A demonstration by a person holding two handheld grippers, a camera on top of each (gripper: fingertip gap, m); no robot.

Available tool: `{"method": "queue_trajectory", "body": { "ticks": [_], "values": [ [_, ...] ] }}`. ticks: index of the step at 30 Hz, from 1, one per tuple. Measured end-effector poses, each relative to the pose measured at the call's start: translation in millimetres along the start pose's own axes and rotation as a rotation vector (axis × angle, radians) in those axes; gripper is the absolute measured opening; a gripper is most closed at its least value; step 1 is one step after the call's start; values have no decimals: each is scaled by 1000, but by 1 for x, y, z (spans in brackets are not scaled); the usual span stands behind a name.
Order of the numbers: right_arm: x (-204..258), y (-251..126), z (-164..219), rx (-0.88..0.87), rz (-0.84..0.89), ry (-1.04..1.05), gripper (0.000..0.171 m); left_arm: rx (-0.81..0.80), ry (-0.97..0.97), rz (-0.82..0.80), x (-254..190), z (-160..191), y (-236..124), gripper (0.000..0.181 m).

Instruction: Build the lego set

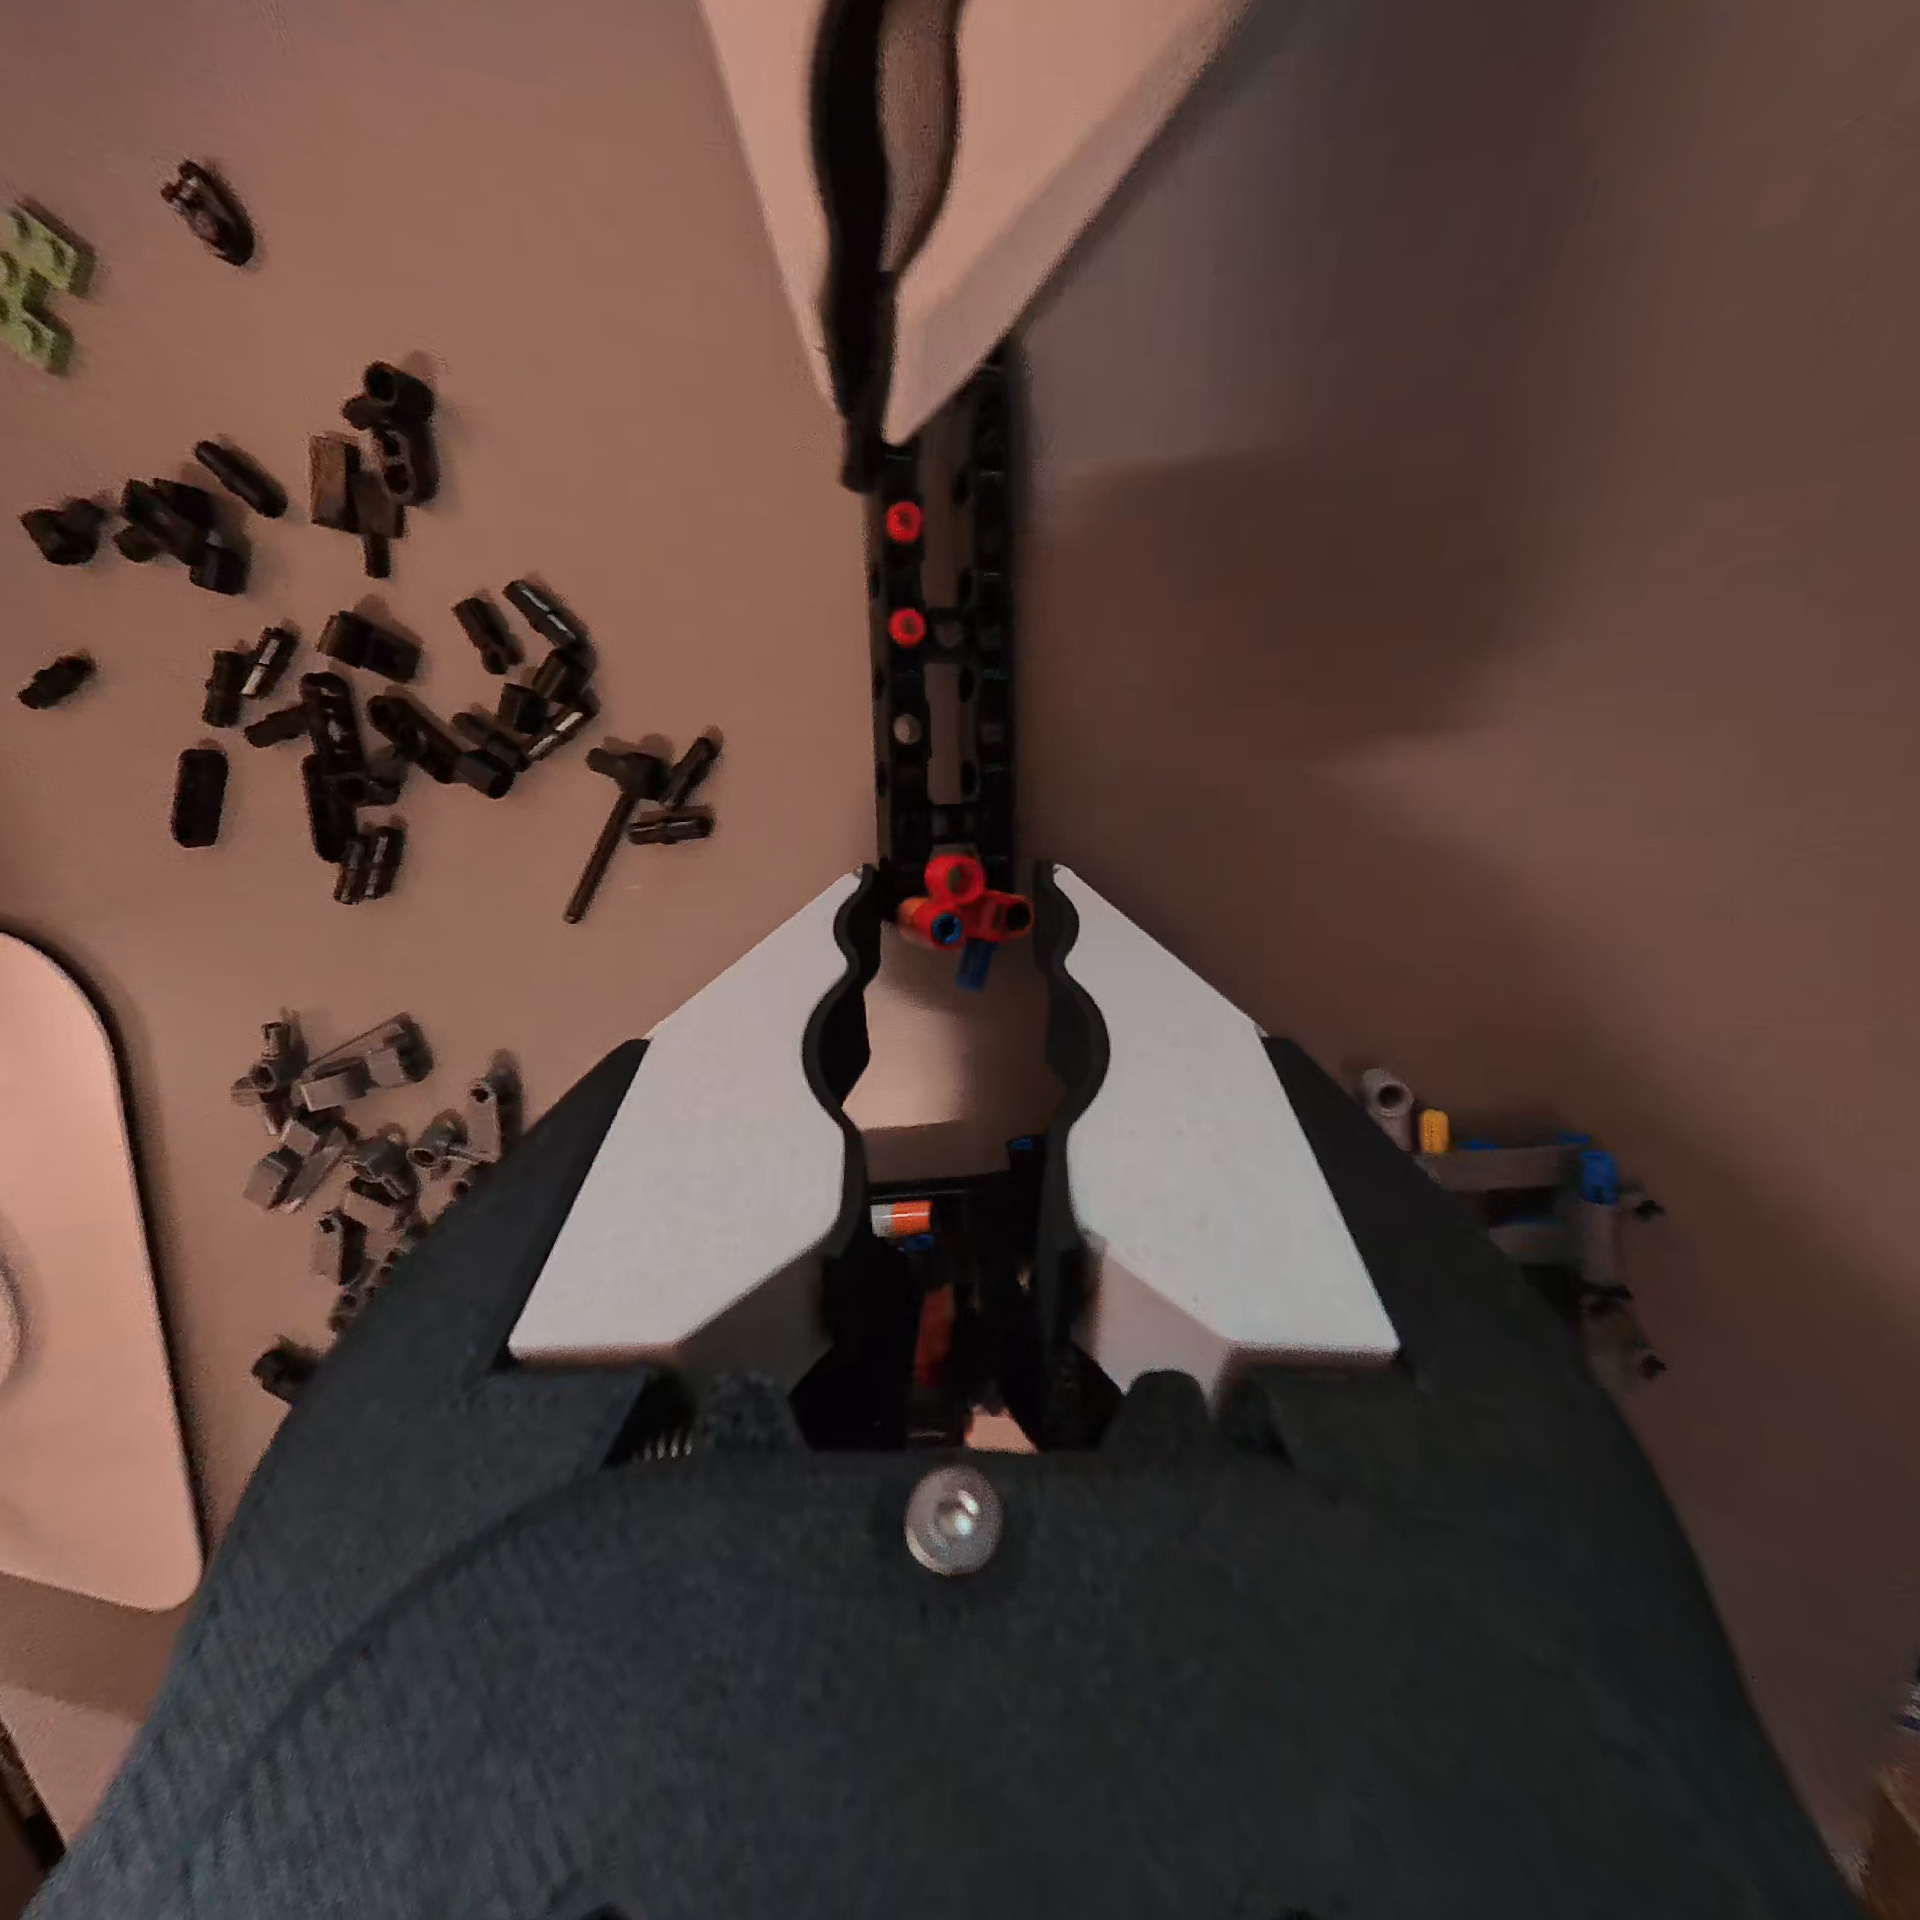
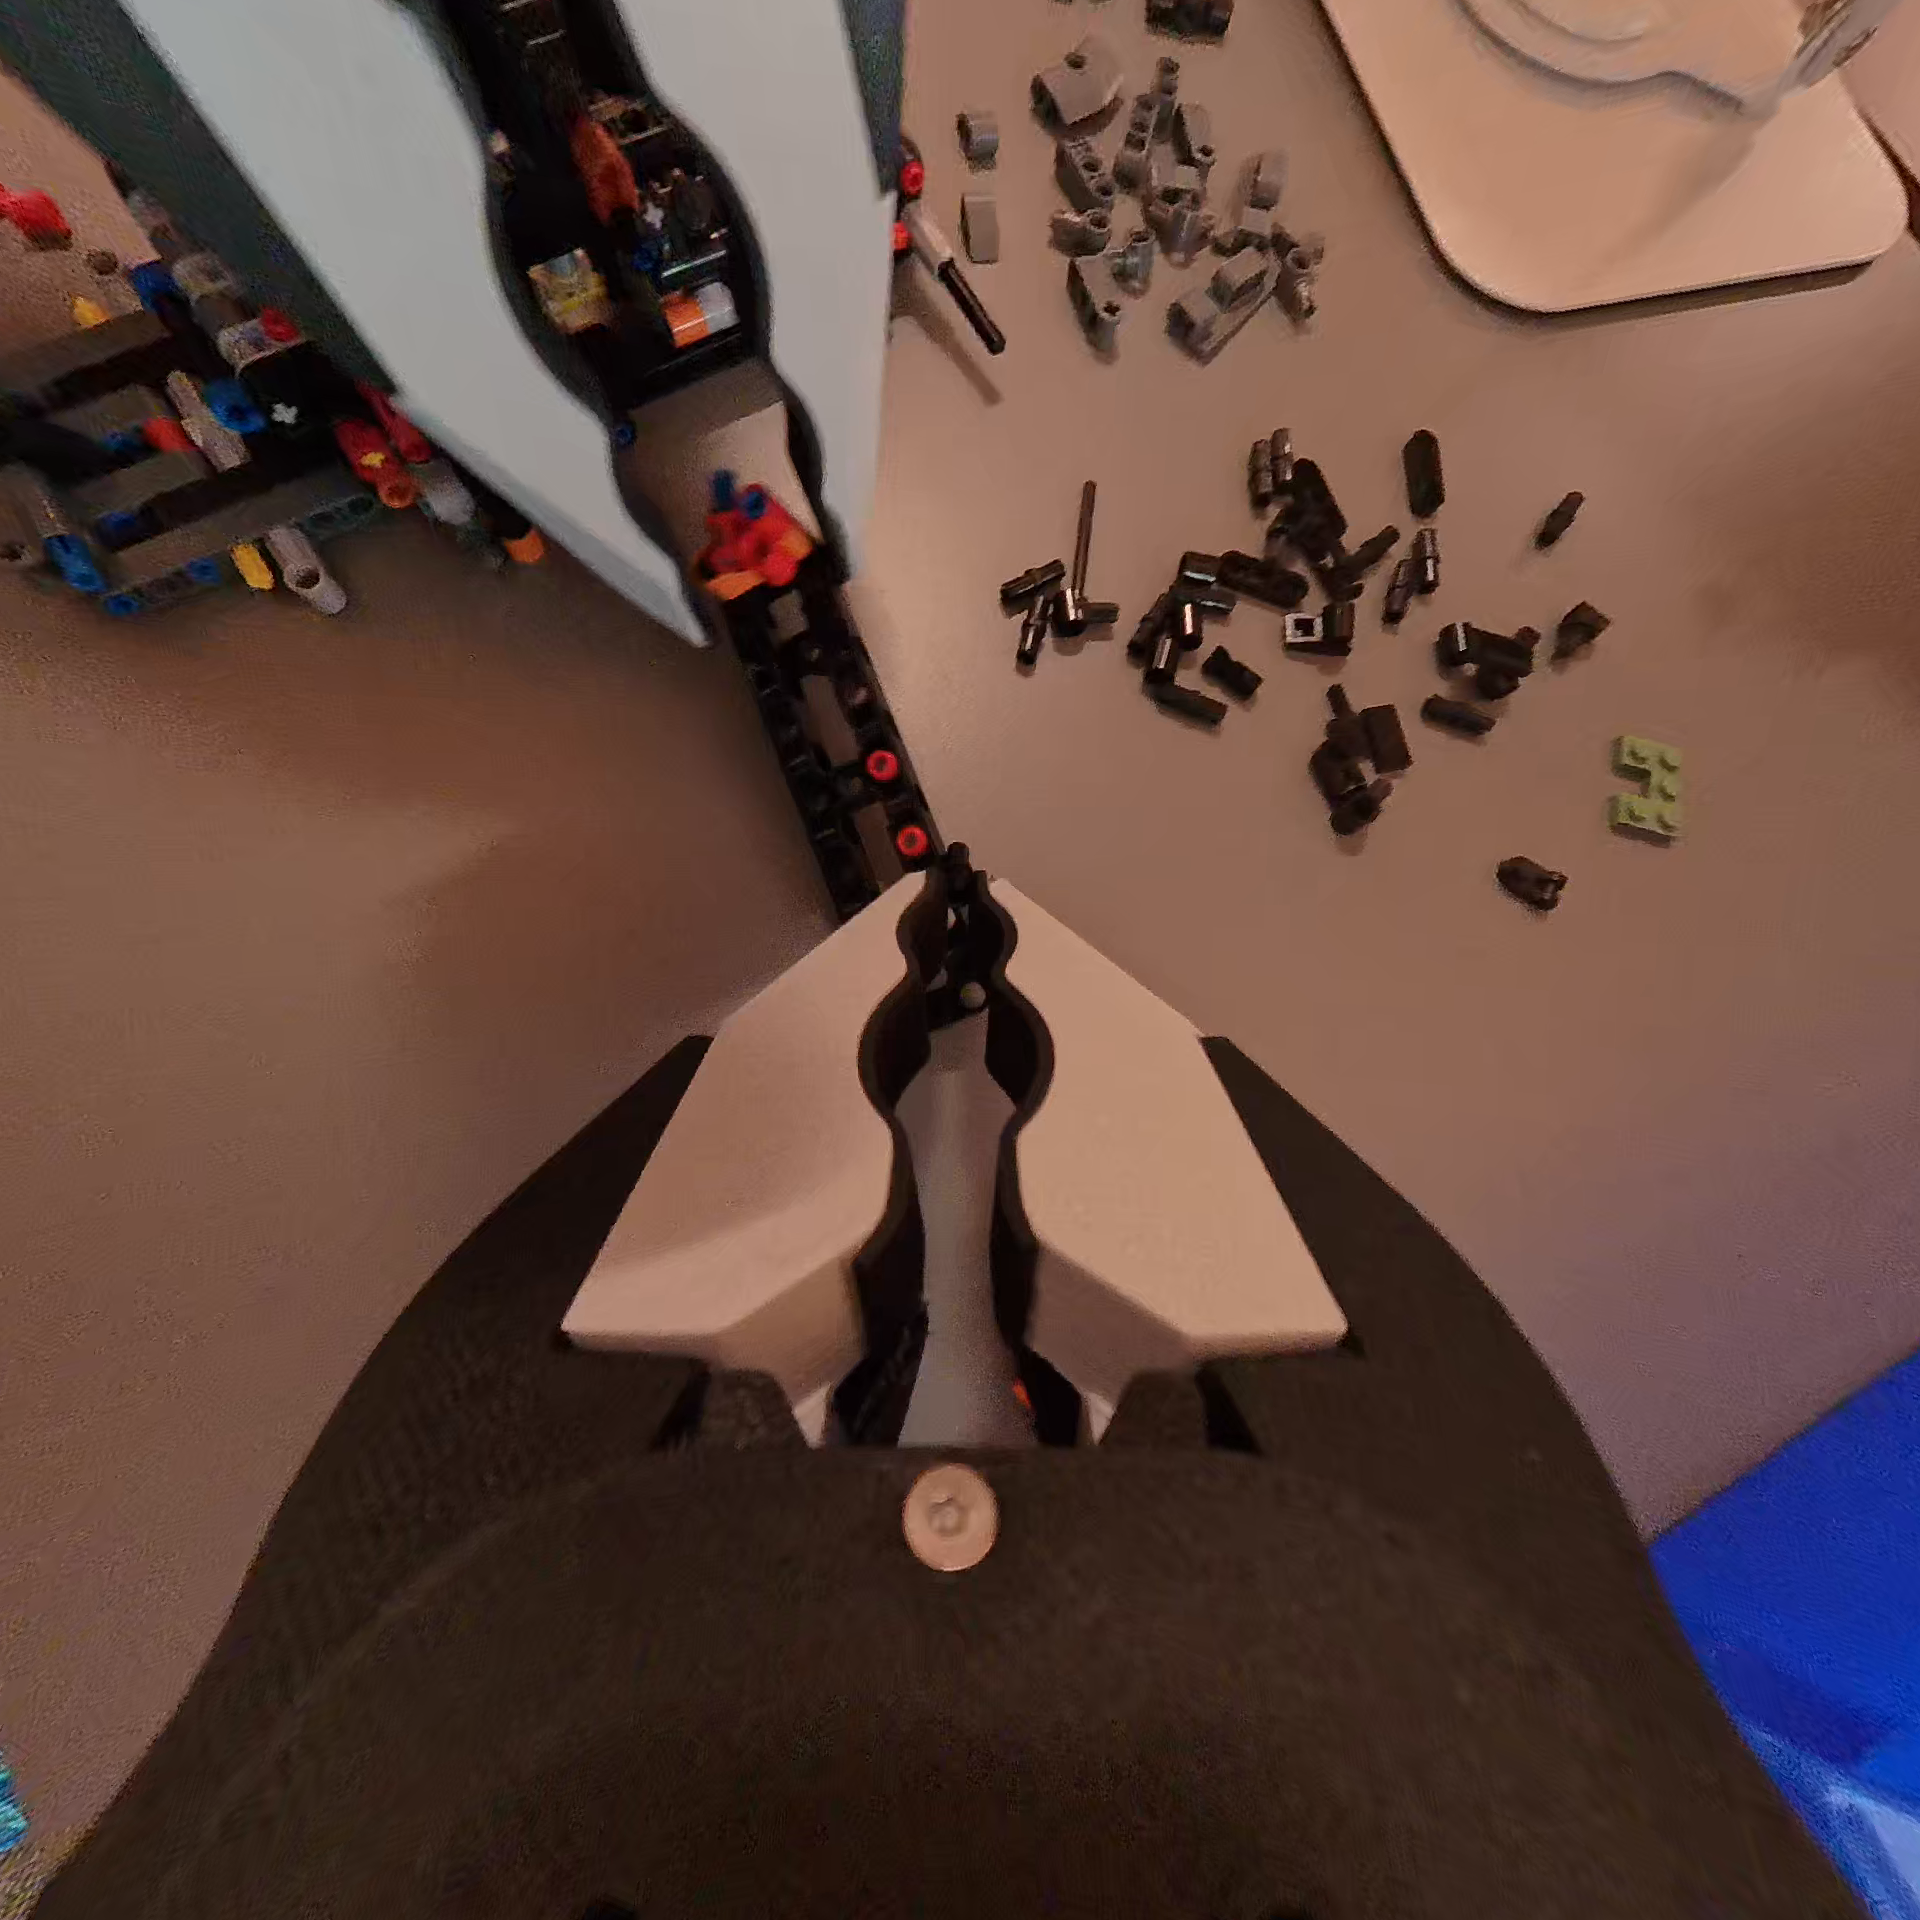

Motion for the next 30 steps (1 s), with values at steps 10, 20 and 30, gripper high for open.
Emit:
{"method": "queue_trajectory", "body": {
  "ticks": [10,20,30],
  "values": [
    [34,1,13,43,-82,-17,1,-27,25,-53,25,-3,2,27],
    [50,-16,4,-18,-97,2,1,-59,-175,-99,14,7,-10,35],
    [53,-26,8,-64,-80,47,1,-24,344,-247,21,-7,-2,43]
  ]
}}
Point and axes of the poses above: each gripper's, where its closed fingertips meet, y out along the fingers, z out of its underside, x = y × z across the jaws, the point moved 2 cm from there along -y, back along the fingers, and after that the axes turned 2 degrees about y, right-handed, at the moved point
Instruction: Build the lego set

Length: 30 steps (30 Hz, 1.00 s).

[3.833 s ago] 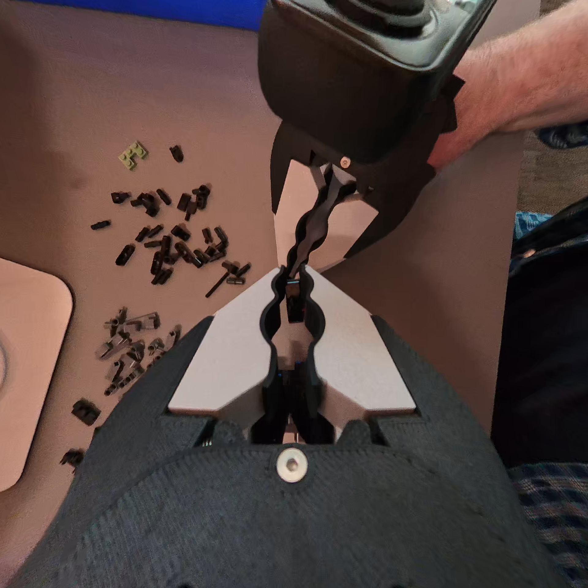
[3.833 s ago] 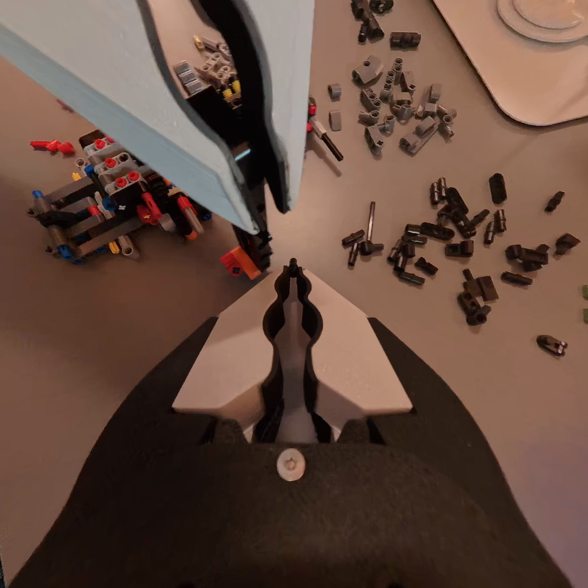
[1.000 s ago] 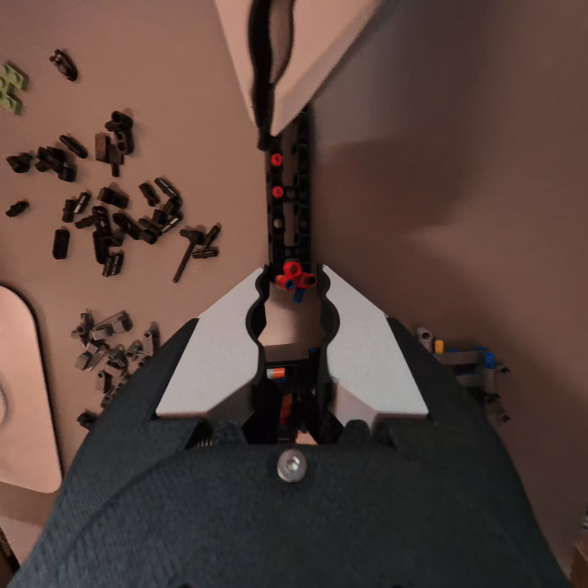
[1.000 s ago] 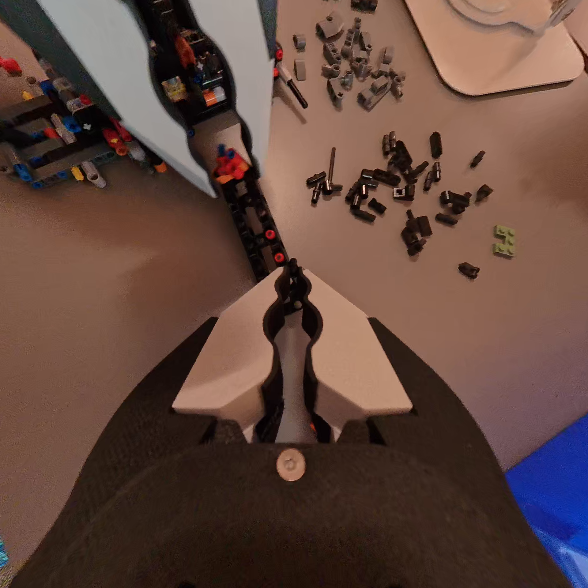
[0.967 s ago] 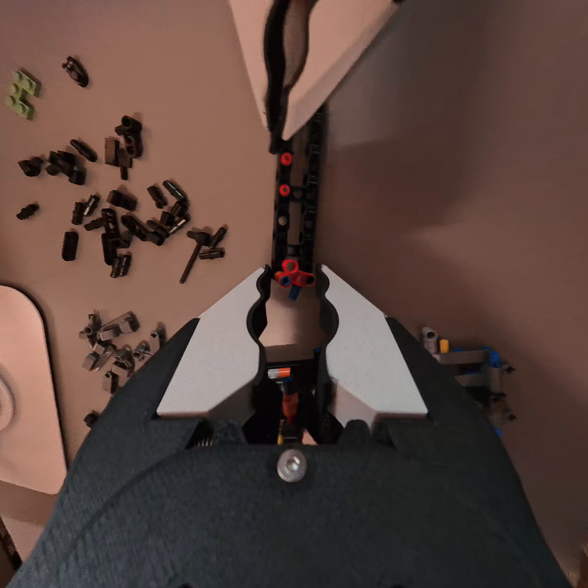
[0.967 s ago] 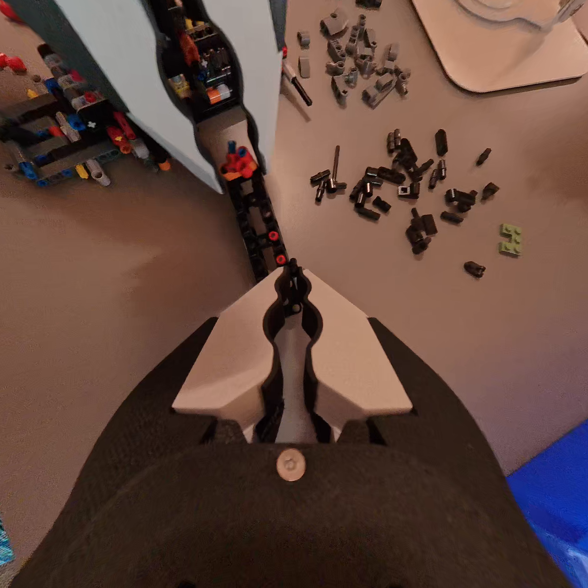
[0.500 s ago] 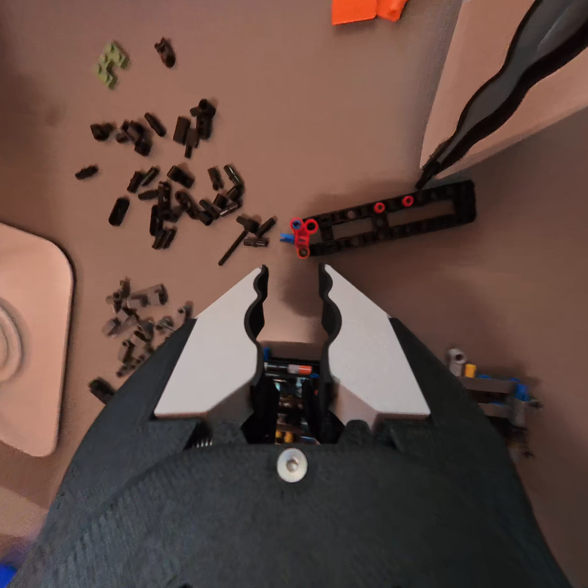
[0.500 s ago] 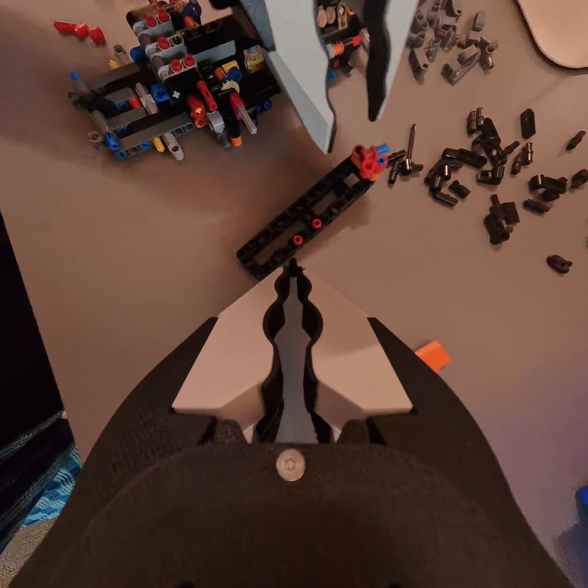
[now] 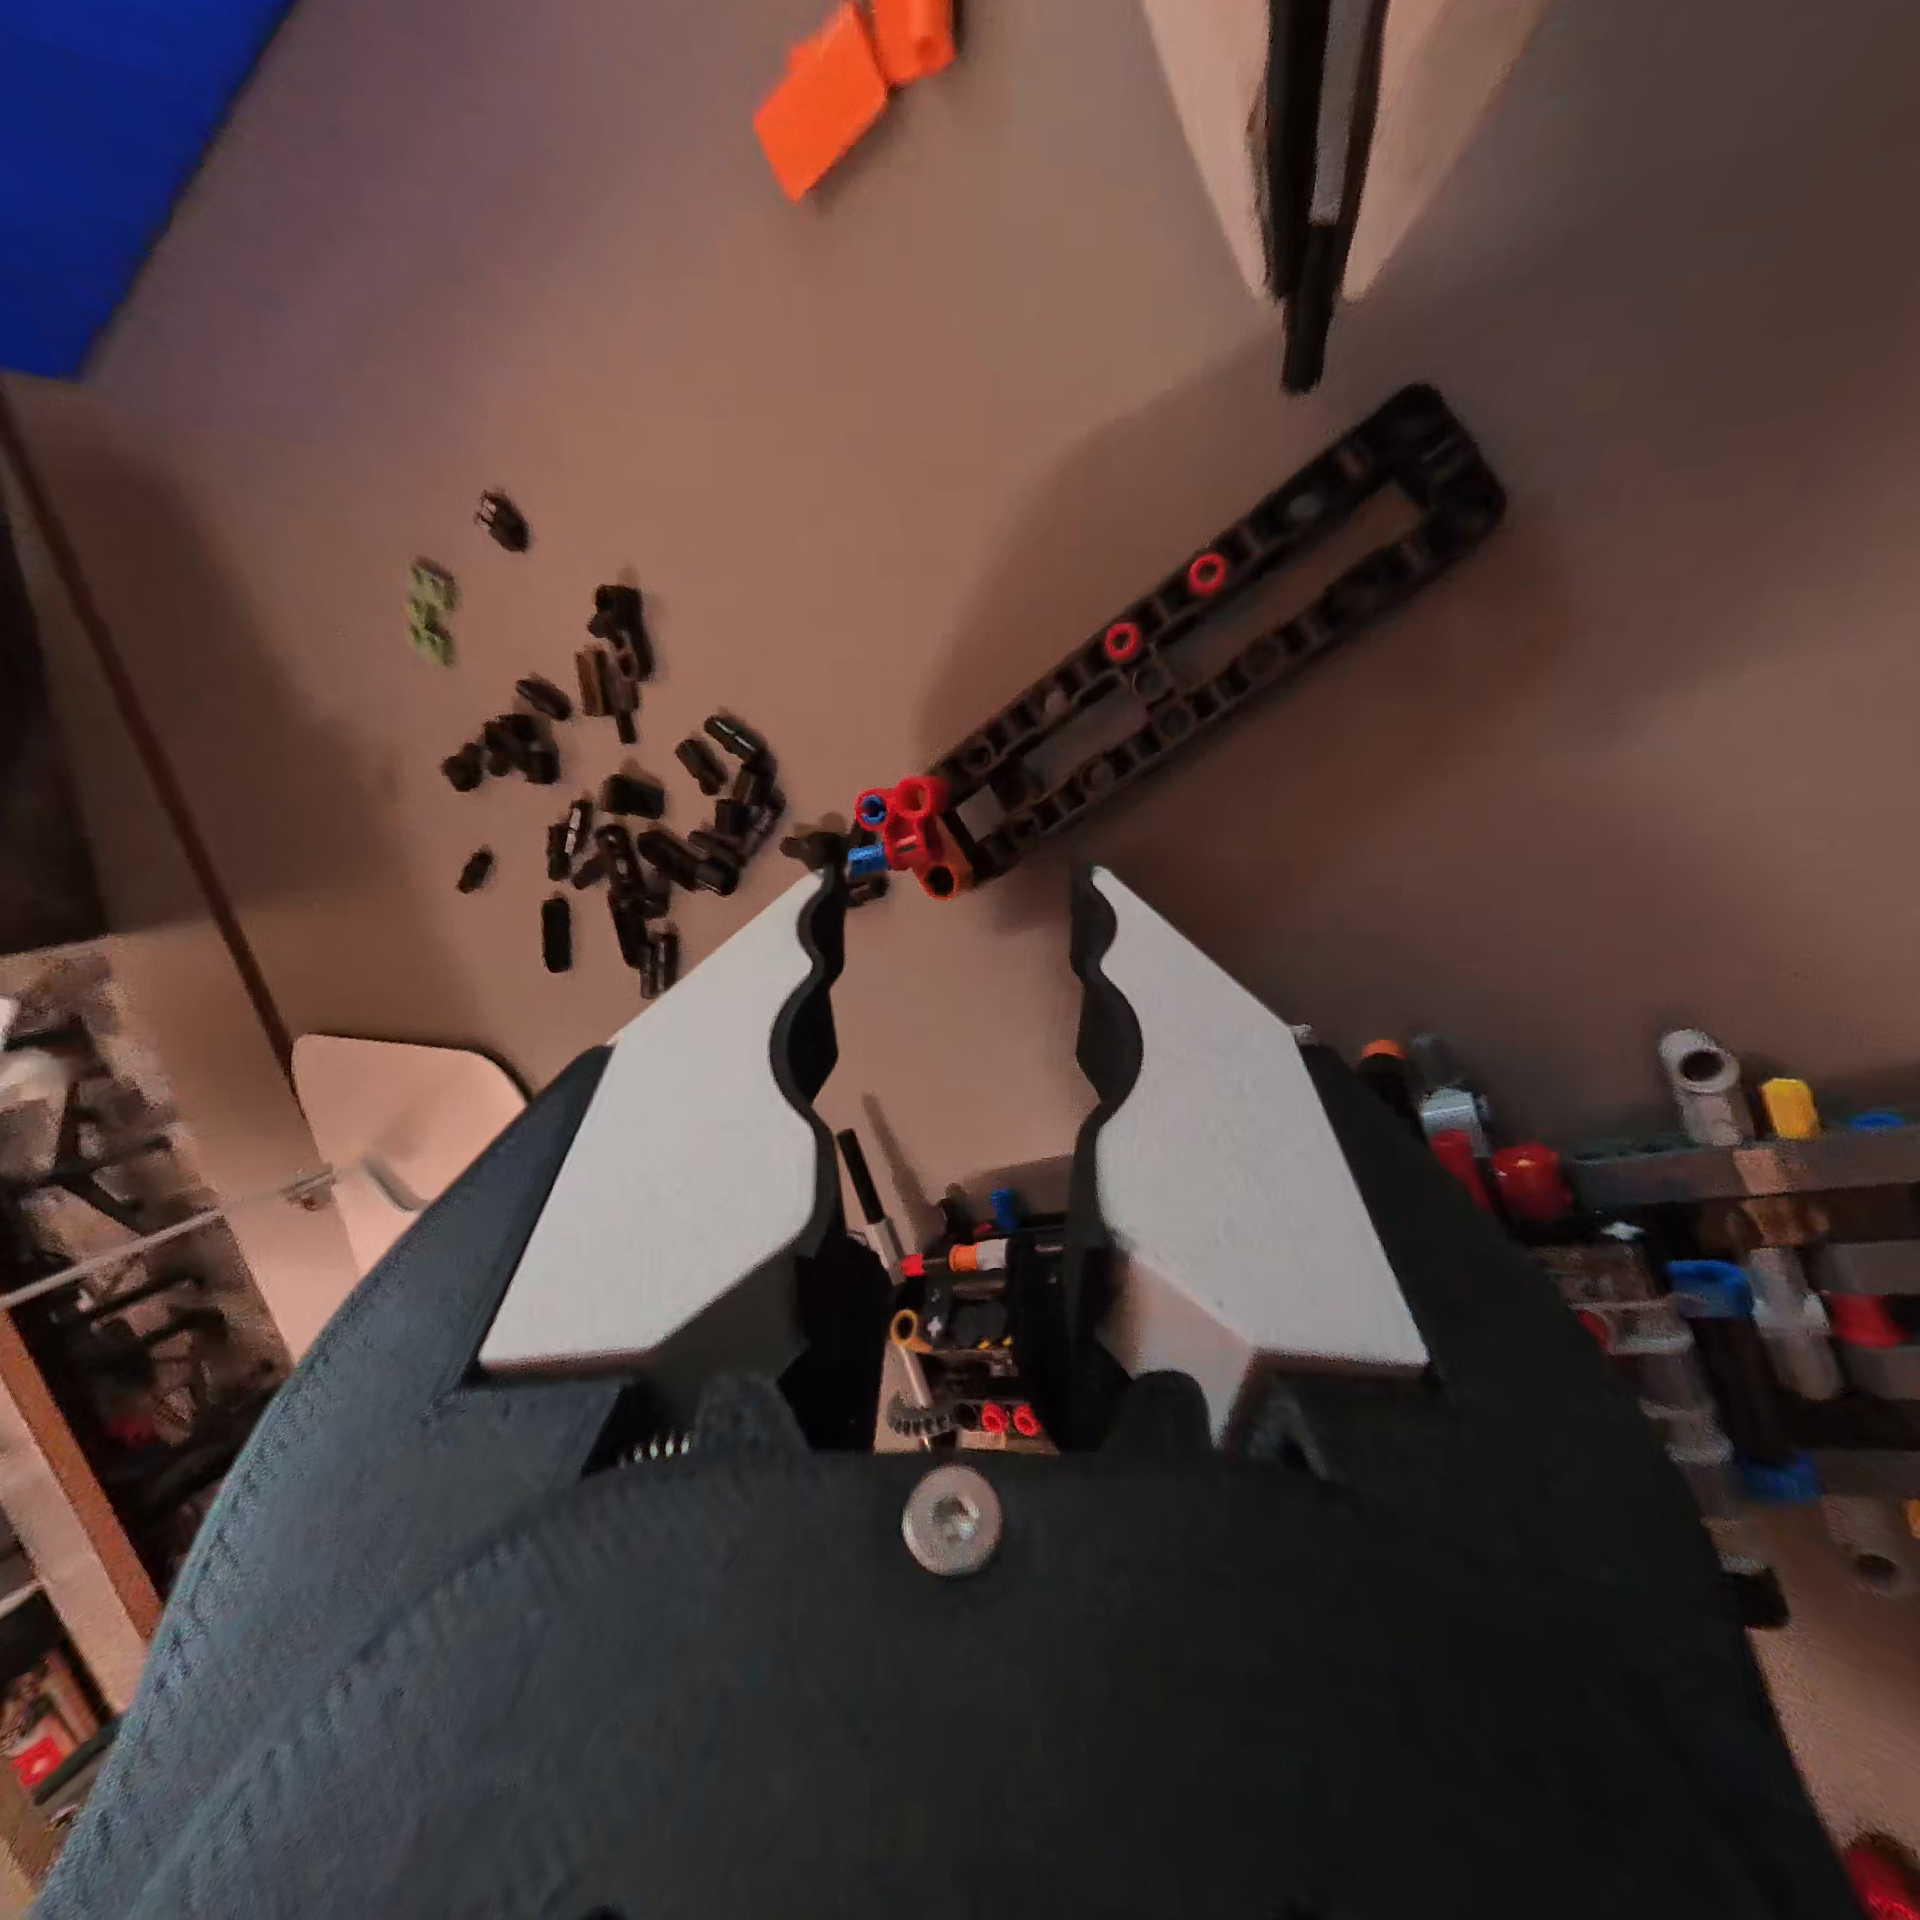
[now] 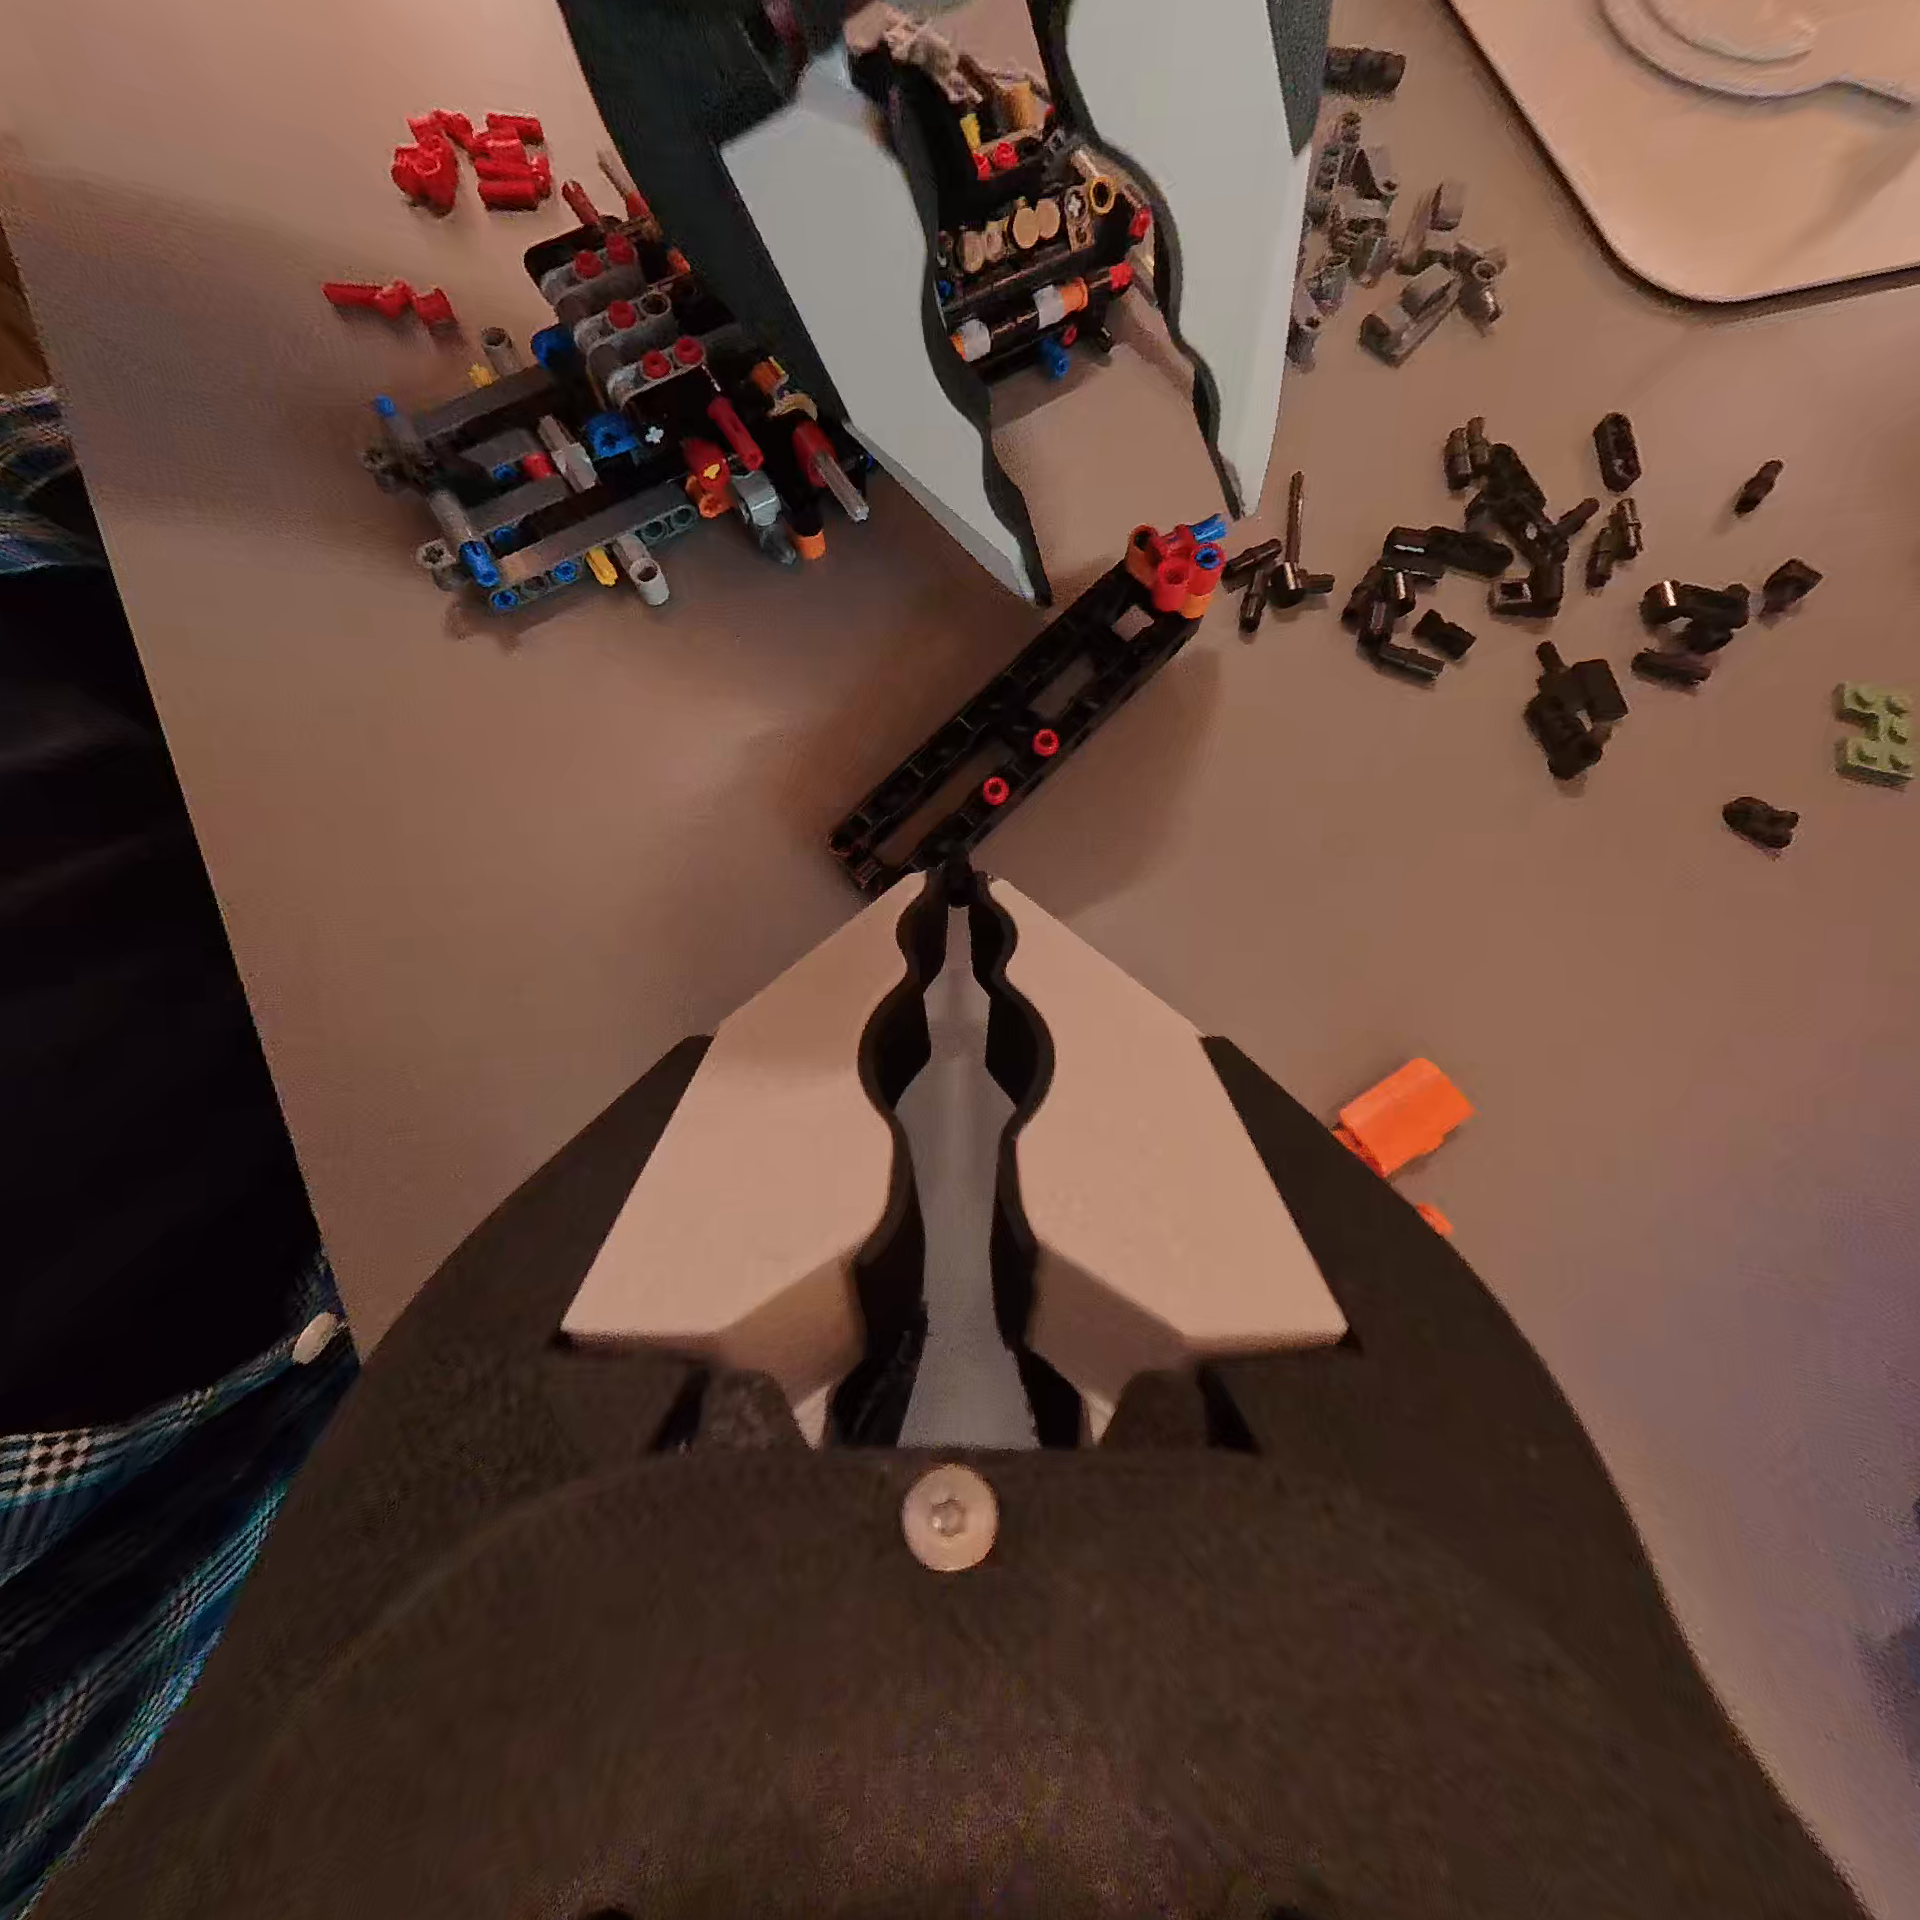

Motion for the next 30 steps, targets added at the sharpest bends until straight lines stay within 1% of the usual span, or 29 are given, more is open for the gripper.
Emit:
{"method": "queue_trajectory", "body": {
  "ticks": [2,5,8,12,15,20,22,24,25,28,30],
  "values": [
    [-2,2,-1,-6,8,-3,1,28,-19,14,0,5,7,42],
    [-1,10,-2,10,0,-26,1,-22,-44,27,2,-2,9,34],
    [-1,16,-1,28,1,-47,1,-34,-46,32,5,-7,11,32],
    [-2,19,4,44,-20,-31,1,-71,-41,48,9,-19,14,20],
    [-1,18,8,41,-23,-14,1,-115,-62,76,13,-30,15,20],
    [-10,1,11,13,12,28,1,-152,-88,88,21,-47,22,23],
    [-14,-6,14,5,25,50,1,-167,-141,109,23,-49,22,24],
    [-18,-10,19,2,39,69,1,-128,-236,148,22,-42,22,31],
    [-19,-12,20,-1,42,75,1,-117,-296,201,17,-40,20,36],
    [-21,-18,20,-24,50,81,1,-126,-448,278,2,-42,8,39],
    [-21,-19,19,-42,39,90,1,-152,-545,274,-4,-46,-4,45]
  ]
}}
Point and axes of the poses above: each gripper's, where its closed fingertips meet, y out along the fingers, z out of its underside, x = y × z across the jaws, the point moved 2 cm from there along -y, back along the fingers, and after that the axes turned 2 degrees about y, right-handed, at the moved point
